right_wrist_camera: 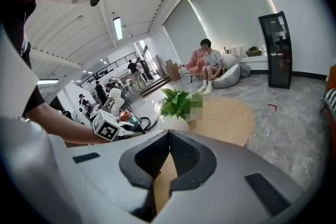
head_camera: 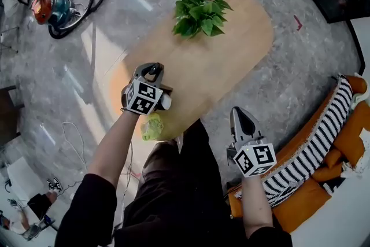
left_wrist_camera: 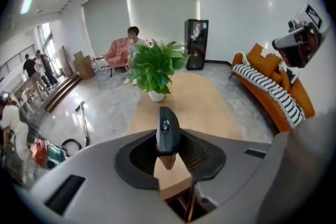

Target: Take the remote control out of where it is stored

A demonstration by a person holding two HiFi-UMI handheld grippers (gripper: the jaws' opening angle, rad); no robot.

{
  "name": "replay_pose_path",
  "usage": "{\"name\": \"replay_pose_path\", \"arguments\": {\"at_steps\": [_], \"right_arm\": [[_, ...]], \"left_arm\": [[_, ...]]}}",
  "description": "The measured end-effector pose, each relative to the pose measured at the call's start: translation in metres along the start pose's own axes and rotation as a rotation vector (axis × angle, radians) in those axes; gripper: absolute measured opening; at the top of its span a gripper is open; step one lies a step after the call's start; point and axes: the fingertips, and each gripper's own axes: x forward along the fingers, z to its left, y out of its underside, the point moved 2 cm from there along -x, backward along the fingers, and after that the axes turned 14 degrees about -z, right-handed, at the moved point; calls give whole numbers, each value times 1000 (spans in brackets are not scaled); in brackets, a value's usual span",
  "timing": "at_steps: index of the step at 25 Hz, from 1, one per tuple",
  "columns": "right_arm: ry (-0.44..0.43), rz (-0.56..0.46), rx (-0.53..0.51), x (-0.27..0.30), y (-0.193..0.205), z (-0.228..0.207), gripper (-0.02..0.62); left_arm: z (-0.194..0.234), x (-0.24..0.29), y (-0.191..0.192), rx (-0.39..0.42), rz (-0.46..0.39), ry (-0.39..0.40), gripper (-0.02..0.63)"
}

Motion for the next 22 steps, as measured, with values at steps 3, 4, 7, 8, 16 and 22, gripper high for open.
{"name": "replay_pose_path", "arguments": {"at_steps": [3,4,7,8,16,22], "right_arm": [[24,21,25,-2,17,-12,8],[28,29,27,-2,22,-15,8],[31,52,14,-2,33,-23,8],[32,58,8,-1,36,-27,8],[67,54,43,15,50,-49,8],[59,77,59,20,74,-49,8]], "left_arm": [[-11,24,7,126,64,55,107],[-16,33,9,149,79,75,107],[-29,54,15,152,101,126,107],[-34,61,16,150,104,143,107],[-67,107,-7,278,66,252,107],[-94,140,-12,366,34,324,107]]}}
